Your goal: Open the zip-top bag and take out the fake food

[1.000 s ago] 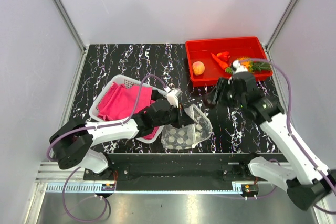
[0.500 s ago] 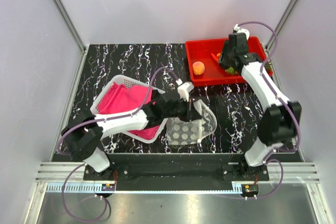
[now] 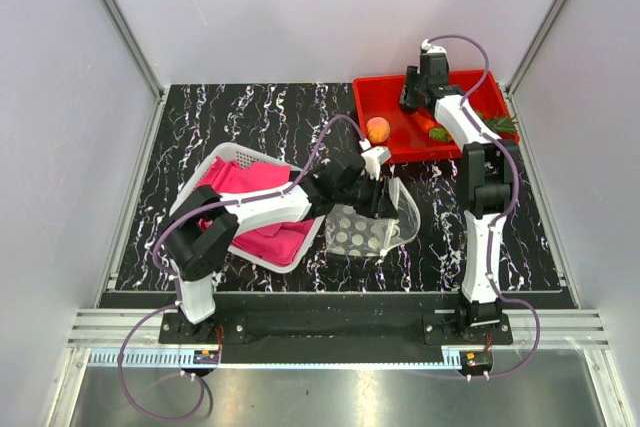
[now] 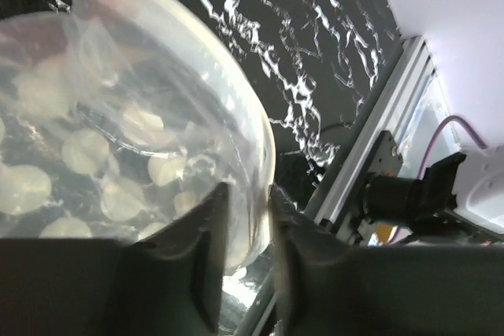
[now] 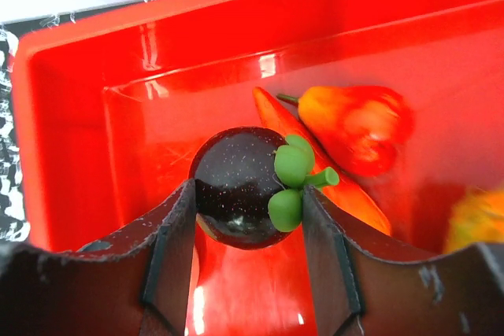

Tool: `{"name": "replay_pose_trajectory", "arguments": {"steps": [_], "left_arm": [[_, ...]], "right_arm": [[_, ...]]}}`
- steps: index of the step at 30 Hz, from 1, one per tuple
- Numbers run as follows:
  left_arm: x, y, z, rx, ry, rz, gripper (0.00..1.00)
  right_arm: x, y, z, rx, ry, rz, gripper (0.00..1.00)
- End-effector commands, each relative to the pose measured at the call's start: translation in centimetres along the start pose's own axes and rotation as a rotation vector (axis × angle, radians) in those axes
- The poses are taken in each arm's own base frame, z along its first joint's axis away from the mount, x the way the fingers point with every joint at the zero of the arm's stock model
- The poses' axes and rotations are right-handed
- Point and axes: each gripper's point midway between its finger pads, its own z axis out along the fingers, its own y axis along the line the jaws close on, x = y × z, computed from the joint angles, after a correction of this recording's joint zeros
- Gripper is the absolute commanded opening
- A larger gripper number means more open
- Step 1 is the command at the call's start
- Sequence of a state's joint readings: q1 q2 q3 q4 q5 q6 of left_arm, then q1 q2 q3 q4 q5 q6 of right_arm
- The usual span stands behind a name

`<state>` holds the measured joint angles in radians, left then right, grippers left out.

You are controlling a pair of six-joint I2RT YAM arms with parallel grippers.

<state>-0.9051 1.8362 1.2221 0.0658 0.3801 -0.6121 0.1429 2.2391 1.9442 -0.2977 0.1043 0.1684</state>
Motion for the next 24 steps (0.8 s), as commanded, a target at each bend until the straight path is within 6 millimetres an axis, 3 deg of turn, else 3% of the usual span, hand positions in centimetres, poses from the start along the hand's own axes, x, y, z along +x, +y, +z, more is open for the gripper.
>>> {"name": "replay_pose_trajectory", "arguments": {"steps": [1,4,6,7,8,9,12,14,16,17,18,19,20,21,22,23,24], "left_arm": [[-1.5,-2.0,-1.3,0.04,-0.031,0.039,0.46],[-2.1,-3.0,-3.1,0.045,-0.061,0.06,0.53],[-2.4,-3.6,-4.0,0.049,-0.077,0.065,0.57],[-2.8,-4.3,-5.0,0.062,-0.096,0.075,0.74],[-2.9,-4.7,-5.5,0.068,-0.102,0.078,0.99],[-3.0,-5.1,-6.0,0.073,-0.112,0.082,0.99],[-2.9,-6.4,-8.1,0.085,-0.146,0.093,0.99],[-2.4,-7.0,-9.5,0.092,-0.164,0.103,0.99],[-1.5,-7.1,-10.9,0.09,-0.179,0.102,0.99],[-1.2,-7.1,-11.4,0.088,-0.186,0.092,0.99],[0.2,-6.4,-11.5,0.078,-0.173,0.081,0.99],[0.1,-7.2,-12.7,0.101,-0.206,0.085,0.99],[0.5,-7.1,-13.1,0.104,-0.216,0.068,0.99],[2.4,-6.1,-13.1,0.093,-0.194,0.054,0.99],[2.0,-7.1,-14.3,0.138,-0.243,0.068,0.99],[2.6,-7.2,-14.7,0.16,-0.252,0.063,0.99],[4.6,-6.2,-14.6,0.16,-0.23,0.054,0.99]], "right_arm": [[-1.7,1.4,2.1,-0.074,-0.055,-0.014,0.38],[-0.9,1.8,3.2,-0.095,-0.035,0.002,0.52],[-0.7,2.1,3.4,-0.105,-0.017,0.008,0.67],[-0.5,2.5,3.3,-0.128,-0.005,0.012,0.69],[-0.4,2.8,3.2,-0.145,0.009,0.019,0.75],[-0.5,3.1,2.8,-0.151,0.029,0.037,0.85],[-1.0,3.5,0.9,-0.161,0.058,0.078,1.0],[-0.3,3.0,-0.4,-0.136,0.103,0.096,1.0],[-1.5,2.7,-3.0,-0.101,0.099,0.133,1.0],[0.3,2.2,-3.9,-0.077,0.161,0.144,1.0],[-0.9,2.4,-6.2,-0.081,0.147,0.171,1.0],[-0.6,2.4,-7.5,-0.076,0.164,0.186,1.0],[2.3,1.9,-8.4,-0.057,0.236,0.192,1.0],[0.9,2.1,-11.7,-0.071,0.197,0.227,1.0],[1.7,2.9,-13.3,-0.108,0.206,0.235,1.0],[5.5,3.9,-14.2,-0.137,0.25,0.219,1.0],[4.4,5.0,-17.9,-0.183,0.186,0.223,1.0]]}}
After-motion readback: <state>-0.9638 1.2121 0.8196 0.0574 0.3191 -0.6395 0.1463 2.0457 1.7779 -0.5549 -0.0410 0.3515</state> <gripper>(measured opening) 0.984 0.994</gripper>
